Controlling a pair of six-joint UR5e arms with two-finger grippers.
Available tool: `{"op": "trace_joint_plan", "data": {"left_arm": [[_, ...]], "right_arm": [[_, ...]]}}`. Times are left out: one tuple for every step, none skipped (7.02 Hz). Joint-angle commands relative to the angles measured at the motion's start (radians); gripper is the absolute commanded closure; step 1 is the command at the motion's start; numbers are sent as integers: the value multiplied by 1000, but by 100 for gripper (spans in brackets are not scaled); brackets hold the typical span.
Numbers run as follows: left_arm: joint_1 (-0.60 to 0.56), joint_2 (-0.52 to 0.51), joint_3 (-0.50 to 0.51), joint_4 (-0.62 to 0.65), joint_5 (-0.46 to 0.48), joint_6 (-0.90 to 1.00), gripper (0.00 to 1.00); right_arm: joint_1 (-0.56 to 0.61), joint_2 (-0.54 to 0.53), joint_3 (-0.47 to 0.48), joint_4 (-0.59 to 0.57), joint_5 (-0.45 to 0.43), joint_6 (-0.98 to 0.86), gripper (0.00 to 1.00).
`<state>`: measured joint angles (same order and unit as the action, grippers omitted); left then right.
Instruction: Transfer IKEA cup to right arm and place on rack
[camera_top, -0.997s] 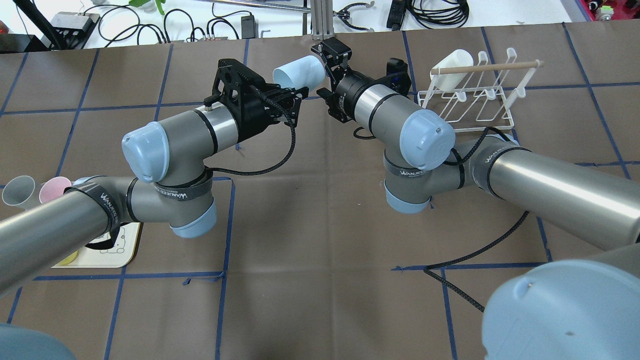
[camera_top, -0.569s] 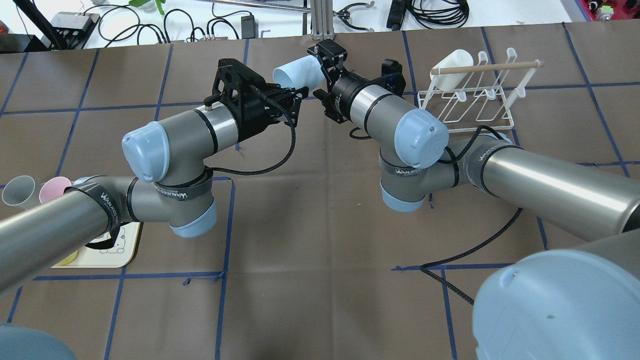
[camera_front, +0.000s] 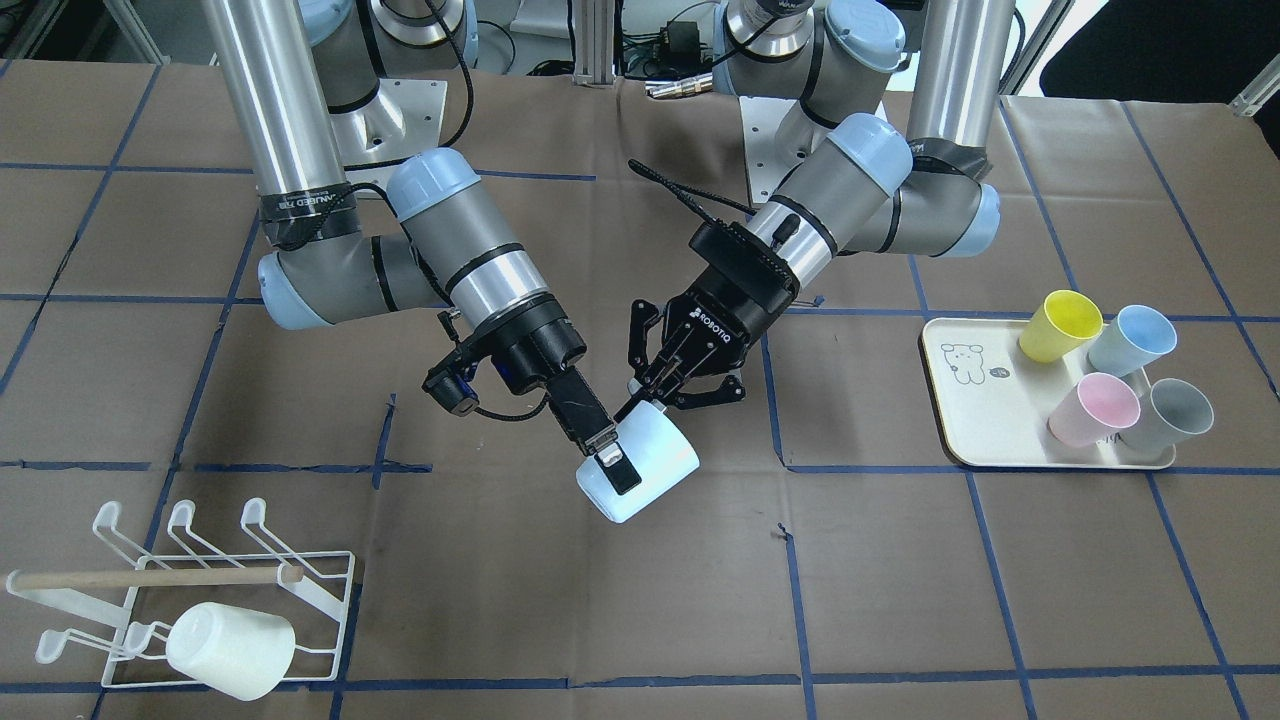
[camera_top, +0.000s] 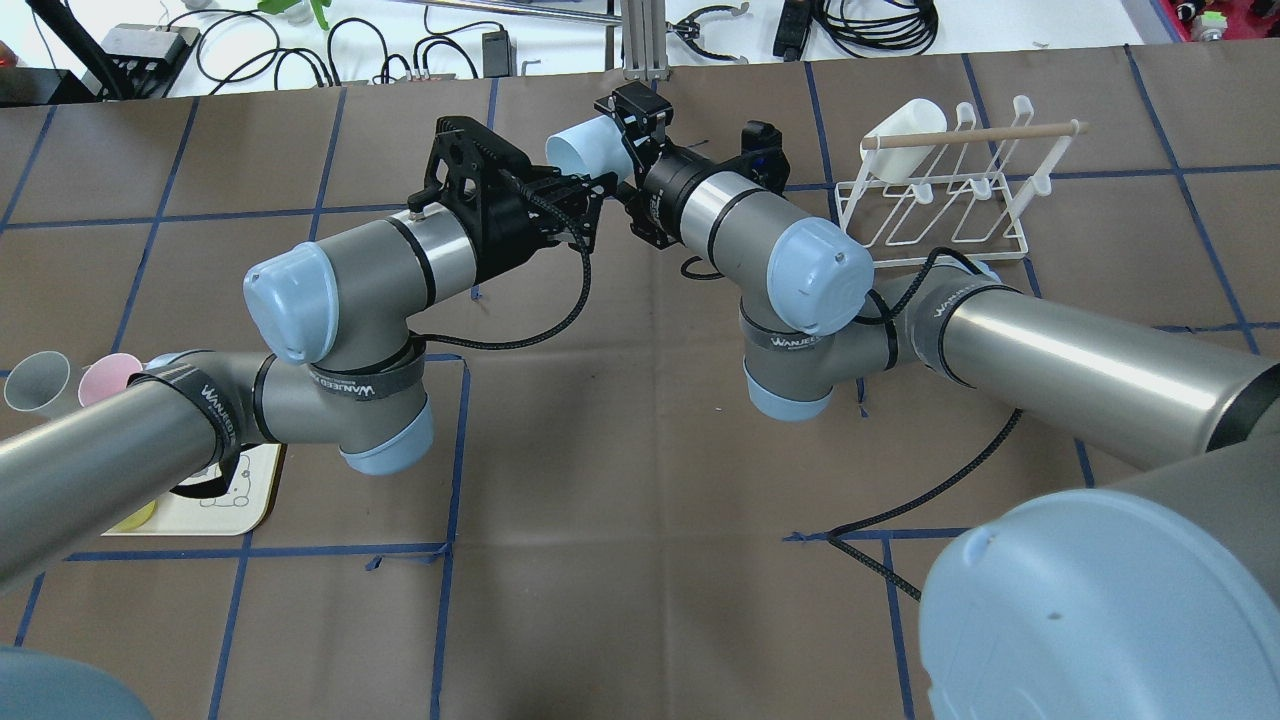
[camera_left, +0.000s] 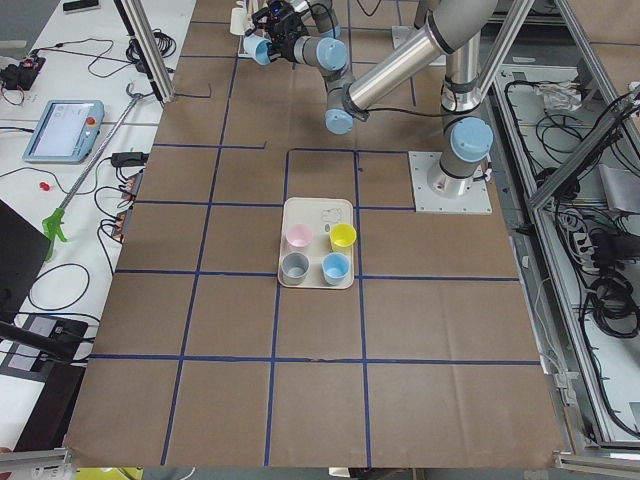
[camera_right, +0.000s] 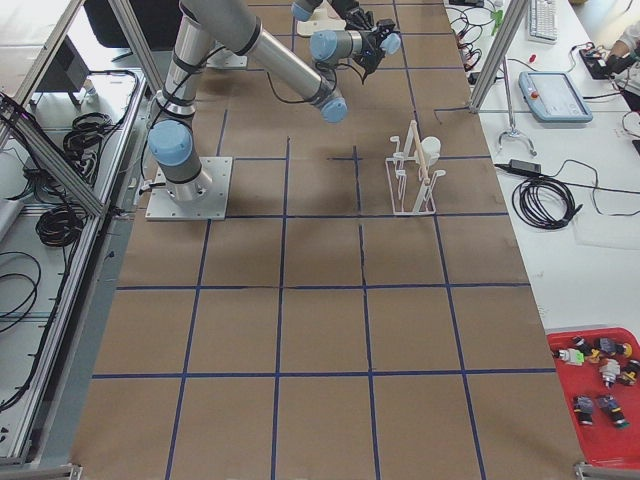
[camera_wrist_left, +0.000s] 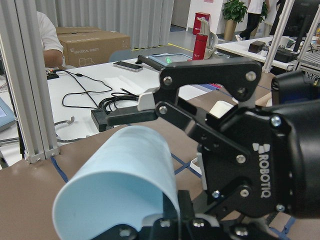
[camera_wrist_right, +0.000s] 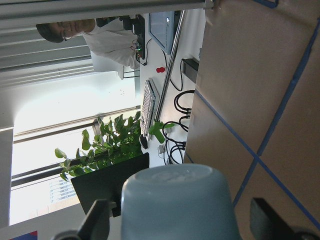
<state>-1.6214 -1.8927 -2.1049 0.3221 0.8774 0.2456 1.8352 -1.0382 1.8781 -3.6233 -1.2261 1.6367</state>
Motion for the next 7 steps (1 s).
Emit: {"op": "trace_joint_plan", "data": {"left_arm": [[0, 1, 0, 0, 0, 0, 100], [0, 1, 2, 0, 0, 0, 99], [0, 1, 2, 0, 0, 0, 99], [0, 1, 2, 0, 0, 0, 99], [0, 1, 3, -2, 2, -2, 89], [0, 1, 9, -3, 12, -3, 43], [3, 1, 9, -5, 3, -12, 8]], "right_arm": [[1, 1, -1, 0, 8, 2, 13], [-1, 3, -1, 0, 19, -3, 30], [-1, 3, -1, 2, 17, -8, 48], [-1, 1, -1, 0, 17, -8, 55], [-1, 1, -1, 2, 19, -9, 59], [-1, 1, -1, 0, 20, -9, 61], [-2, 0, -1, 0, 22, -9, 62]]}}
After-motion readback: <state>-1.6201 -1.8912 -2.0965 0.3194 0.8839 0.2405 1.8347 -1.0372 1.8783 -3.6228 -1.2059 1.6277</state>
